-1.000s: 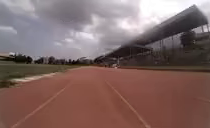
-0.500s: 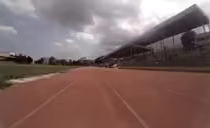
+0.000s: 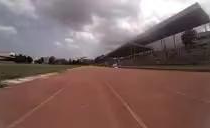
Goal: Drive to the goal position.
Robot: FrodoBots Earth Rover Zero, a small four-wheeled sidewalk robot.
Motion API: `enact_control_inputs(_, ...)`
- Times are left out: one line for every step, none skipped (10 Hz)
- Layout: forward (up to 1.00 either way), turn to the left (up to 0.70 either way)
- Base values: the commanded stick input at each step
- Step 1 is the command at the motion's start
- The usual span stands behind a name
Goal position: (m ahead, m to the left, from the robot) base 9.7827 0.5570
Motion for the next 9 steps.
enact_control_inputs(0.45,0.00)
enact_control_inputs(0.45,0.00)
enact_control_inputs(0.45,0.00)
enact_control_inputs(0.45,0.00)
enact_control_inputs(0.45,0.00)
enact_control_inputs(0.45,0.00)
enact_control_inputs(0.45,0.00)
enact_control_inputs(0.45,0.00)
enact_control_inputs(0.45,0.00)
